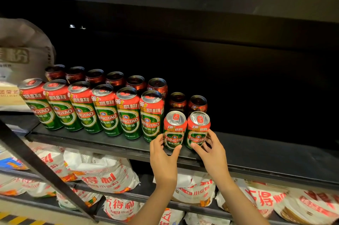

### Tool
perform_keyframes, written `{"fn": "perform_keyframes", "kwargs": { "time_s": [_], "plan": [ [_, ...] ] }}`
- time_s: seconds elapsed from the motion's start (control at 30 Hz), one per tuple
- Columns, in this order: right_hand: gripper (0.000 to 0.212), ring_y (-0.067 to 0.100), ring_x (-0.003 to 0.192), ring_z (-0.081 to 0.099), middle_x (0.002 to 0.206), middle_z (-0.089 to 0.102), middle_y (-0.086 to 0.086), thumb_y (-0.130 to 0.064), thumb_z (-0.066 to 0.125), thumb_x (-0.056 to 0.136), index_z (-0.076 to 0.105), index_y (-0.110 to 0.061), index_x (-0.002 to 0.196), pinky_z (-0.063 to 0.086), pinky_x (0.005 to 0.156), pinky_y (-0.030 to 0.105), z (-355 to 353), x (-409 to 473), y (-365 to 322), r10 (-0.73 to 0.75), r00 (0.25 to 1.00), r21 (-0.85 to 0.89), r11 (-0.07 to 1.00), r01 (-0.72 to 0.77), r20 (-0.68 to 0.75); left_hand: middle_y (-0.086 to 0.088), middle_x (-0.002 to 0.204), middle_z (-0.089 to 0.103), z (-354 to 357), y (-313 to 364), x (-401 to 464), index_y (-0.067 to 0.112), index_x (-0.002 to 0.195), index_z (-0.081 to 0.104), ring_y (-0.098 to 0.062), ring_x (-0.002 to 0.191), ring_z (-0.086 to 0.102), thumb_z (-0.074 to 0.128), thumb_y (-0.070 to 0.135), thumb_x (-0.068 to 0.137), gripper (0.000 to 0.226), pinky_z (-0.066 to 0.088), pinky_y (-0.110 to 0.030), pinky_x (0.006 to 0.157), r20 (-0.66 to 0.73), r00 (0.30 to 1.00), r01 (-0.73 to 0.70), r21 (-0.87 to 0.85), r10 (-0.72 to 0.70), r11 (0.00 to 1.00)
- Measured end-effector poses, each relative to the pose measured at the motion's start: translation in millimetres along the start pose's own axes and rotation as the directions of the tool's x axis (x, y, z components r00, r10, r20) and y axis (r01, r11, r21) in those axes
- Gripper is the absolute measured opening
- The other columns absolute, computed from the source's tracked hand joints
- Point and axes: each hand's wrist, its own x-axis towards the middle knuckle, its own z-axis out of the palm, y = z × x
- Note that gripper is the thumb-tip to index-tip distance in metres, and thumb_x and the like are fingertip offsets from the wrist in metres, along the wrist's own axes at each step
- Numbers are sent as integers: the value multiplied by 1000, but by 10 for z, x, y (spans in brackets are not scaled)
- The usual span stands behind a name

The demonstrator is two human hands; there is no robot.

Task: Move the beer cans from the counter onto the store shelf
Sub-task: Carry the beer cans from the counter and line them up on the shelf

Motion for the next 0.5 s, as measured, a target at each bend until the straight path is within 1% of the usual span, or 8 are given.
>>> {"fn": "perform_keyframes", "kwargs": {
  "time_s": [0.13, 0.3, 0.4, 0.47, 0.5],
  "plan": [
    [65, 7, 117, 50, 121, 54, -13, -16, 74, 77, 44, -31, 132, 42, 99, 27, -13, -6, 24, -8, 1000, 14, 1000, 8, -24, 12, 113, 48, 40, 25, -5, 13, 127, 52, -4, 108, 49, 76, 18, 75, 58, 39, -19, 92, -39, 999, 5, -34, -7, 999],
    [65, 9, 118, 52, 123, 57, -9, -16, 75, 76, 46, -29, 132, 44, 97, 26, -19, 0, 56, -14, 999, 21, 1000, 15, -38, 2, 115, 52, 89, 11, -4, 9, 128, 54, -14, 110, 53, 77, 16, 74, 59, 45, -30, 97, -82, 997, -11, -16, 9, 1000],
    [66, 8, 117, 51, 120, 56, -11, -18, 75, 76, 46, -29, 134, 43, 96, 25, -6, -3, 66, -23, 998, -2, 1000, 23, -52, 3, 110, 48, 108, 20, 8, 9, 128, 54, -14, 105, 53, 78, 15, 73, 60, 45, -28, 95, -103, 995, -3, -12, 1, 1000],
    [66, 6, 117, 50, 121, 56, -11, -18, 75, 76, 45, -29, 135, 42, 97, 25, 0, -7, 61, -34, 998, -13, 999, 34, -57, 6, 108, 49, 107, 32, 13, 9, 124, 56, -11, 103, 53, 78, 16, 73, 57, 45, -25, 93, -107, 994, 13, -35, -17, 999],
    [66, 3, 116, 50, 122, 56, -12, -19, 74, 77, 45, -29, 135, 41, 98, 22, 2, -10, 56, -44, 997, -25, 999, 42, -56, 6, 107, 50, 107, 39, 15, 10, 122, 56, -10, 103, 53, 78, 17, 72, 55, 45, -25, 92, -110, 994, 23, -43, -28, 999]
  ]
}}
